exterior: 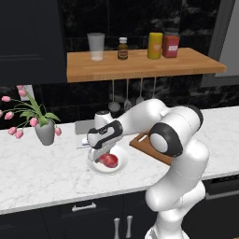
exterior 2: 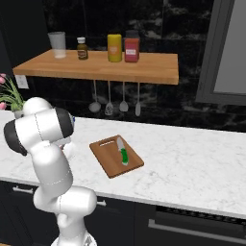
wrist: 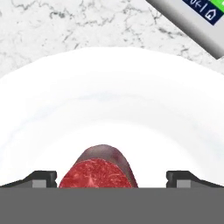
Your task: Pick up the knife from the drawer and place it on the cutting board. Then place the meat from the plate to the cutting board.
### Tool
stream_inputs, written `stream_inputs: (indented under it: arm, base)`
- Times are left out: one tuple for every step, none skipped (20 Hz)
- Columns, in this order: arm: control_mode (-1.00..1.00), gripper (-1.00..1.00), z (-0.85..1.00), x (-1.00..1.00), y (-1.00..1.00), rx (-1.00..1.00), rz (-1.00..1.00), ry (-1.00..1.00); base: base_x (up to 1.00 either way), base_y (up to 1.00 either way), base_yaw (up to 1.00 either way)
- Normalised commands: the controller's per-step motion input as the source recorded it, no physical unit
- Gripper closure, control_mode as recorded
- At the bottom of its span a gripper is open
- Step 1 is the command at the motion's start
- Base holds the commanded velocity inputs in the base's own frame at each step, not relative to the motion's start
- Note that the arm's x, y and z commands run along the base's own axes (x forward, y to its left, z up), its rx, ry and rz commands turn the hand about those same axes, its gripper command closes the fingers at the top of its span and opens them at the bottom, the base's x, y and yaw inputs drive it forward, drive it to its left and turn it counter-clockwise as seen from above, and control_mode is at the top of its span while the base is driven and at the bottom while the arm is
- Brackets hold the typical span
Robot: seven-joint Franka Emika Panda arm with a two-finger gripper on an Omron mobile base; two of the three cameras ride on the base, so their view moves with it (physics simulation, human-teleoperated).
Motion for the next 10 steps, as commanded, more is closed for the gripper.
stream_inputs:
  arm:
    - [-1.00, -1.00, 0.00, 0.00, 0.00, 0.00, 0.00, 0.00]
    - [-1.00, -1.00, 0.00, -0.01, 0.00, 0.00, 0.00, -0.02]
    - [-1.00, -1.00, 0.00, -0.02, 0.00, 0.00, 0.00, -0.03]
    - [-1.00, -1.00, 0.00, -0.01, 0.00, 0.00, 0.00, -0.02]
    - [-1.00, -1.00, 0.00, 0.00, 0.00, 0.00, 0.00, 0.00]
    - [-1.00, -1.00, 0.00, 0.00, 0.00, 0.00, 0.00, 0.00]
    - [-1.00, -1.00, -0.04, 0.00, 0.00, 0.00, 0.00, 0.00]
    - [-1.00, -1.00, -0.17, 0.00, 0.00, 0.00, 0.00, 0.00]
    - [-1.00, -1.00, -0.20, 0.00, -0.01, 0.00, 0.00, 0.00]
    - [-1.00, -1.00, -0.19, 0.00, -0.02, 0.00, 0.00, -0.01]
  base:
    - [0.00, 0.00, 0.00]
    - [0.00, 0.00, 0.00]
    - [0.00, 0.00, 0.00]
    - [0.00, 0.00, 0.00]
    - [0.00, 0.00, 0.00]
    - [0.00, 0.00, 0.00]
    - [0.00, 0.00, 0.00]
    - [0.00, 0.00, 0.00]
    - [0.00, 0.00, 0.00]
    - [0.00, 0.00, 0.00]
